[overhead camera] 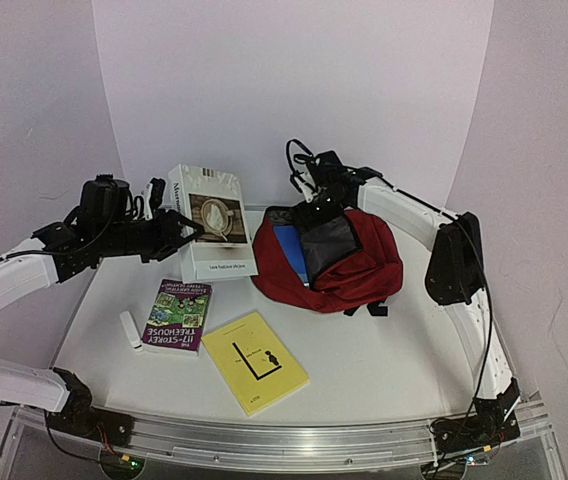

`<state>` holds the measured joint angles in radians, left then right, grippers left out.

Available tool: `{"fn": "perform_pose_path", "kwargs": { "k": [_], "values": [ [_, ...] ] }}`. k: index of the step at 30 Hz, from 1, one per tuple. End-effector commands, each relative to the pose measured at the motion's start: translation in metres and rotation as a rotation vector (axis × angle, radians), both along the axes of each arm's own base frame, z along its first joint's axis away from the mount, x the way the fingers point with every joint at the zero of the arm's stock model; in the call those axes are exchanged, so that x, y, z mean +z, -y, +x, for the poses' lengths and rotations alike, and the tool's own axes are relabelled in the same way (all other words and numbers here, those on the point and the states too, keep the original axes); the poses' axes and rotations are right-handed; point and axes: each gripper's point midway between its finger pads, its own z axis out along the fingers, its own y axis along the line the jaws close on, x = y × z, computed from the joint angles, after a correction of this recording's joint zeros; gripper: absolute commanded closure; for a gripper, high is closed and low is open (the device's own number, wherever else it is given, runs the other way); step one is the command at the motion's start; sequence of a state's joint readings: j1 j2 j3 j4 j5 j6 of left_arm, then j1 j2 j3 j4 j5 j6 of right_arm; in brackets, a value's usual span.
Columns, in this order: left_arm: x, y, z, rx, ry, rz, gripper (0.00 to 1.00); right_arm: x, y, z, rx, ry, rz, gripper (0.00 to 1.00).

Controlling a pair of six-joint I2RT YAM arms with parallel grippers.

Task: Pack the student bag
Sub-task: Place the book in the student bag.

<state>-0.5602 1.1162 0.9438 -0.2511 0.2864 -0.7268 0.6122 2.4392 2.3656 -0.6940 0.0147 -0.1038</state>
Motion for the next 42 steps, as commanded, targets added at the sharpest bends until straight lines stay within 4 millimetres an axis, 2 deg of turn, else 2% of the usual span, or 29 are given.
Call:
{"fn": "perform_pose_path", "kwargs": {
  "k": [1,7,10,12,14,16,18,19,20,22,24,27,30,35,42],
  "values": [
    [0.010,-0.010,0.005,0.074,0.019,-0.051,1.00,-0.021,-0.002,0.016,-0.063,0.028,-0.023,0.23],
    [0.001,-0.009,0.005,0.087,-0.004,-0.081,1.00,-0.066,0.005,0.020,-0.102,0.011,-0.108,0.24],
    [-0.002,-0.008,0.006,0.086,-0.008,-0.093,1.00,-0.088,0.015,0.016,-0.123,-0.004,-0.164,0.30],
    [-0.004,-0.006,0.006,0.080,-0.013,-0.102,1.00,-0.095,0.019,0.011,-0.121,-0.019,-0.183,0.41],
    [-0.008,-0.003,0.008,0.073,-0.024,-0.104,1.00,-0.096,0.025,0.005,-0.118,-0.027,-0.198,0.60],
    [-0.010,0.001,0.007,0.052,-0.031,-0.111,1.00,-0.082,0.030,-0.003,-0.106,-0.024,-0.203,0.81],
    [-0.012,0.007,0.008,0.026,-0.034,-0.123,1.00,-0.064,0.034,-0.011,-0.087,-0.016,-0.196,0.96],
    [-0.012,0.011,0.008,0.008,-0.033,-0.134,1.00,-0.047,0.035,-0.015,-0.077,-0.003,-0.180,1.00],
    [-0.012,0.015,0.008,-0.009,-0.034,-0.145,1.00,-0.038,0.036,-0.019,-0.063,-0.001,-0.168,1.00],
    [-0.010,0.024,0.007,-0.057,-0.023,-0.189,1.00,-0.006,0.040,-0.024,-0.050,0.028,-0.130,1.00],
    [-0.012,0.034,0.009,-0.095,-0.023,-0.221,1.00,0.014,0.045,-0.030,-0.036,0.040,-0.097,1.00],
    [-0.021,0.049,0.013,-0.150,-0.050,-0.257,1.00,0.032,0.046,-0.040,-0.011,0.044,-0.061,1.00],
    [-0.029,0.071,0.014,-0.229,-0.086,-0.298,1.00,0.038,0.049,-0.051,0.005,0.033,-0.047,1.00],
    [-0.057,0.114,0.014,-0.370,-0.217,-0.369,1.00,0.045,0.056,-0.065,0.032,0.043,-0.042,1.00],
    [-0.079,0.148,0.021,-0.491,-0.414,-0.532,1.00,0.042,0.059,-0.085,0.080,0.040,-0.012,1.00]
  ]
}}
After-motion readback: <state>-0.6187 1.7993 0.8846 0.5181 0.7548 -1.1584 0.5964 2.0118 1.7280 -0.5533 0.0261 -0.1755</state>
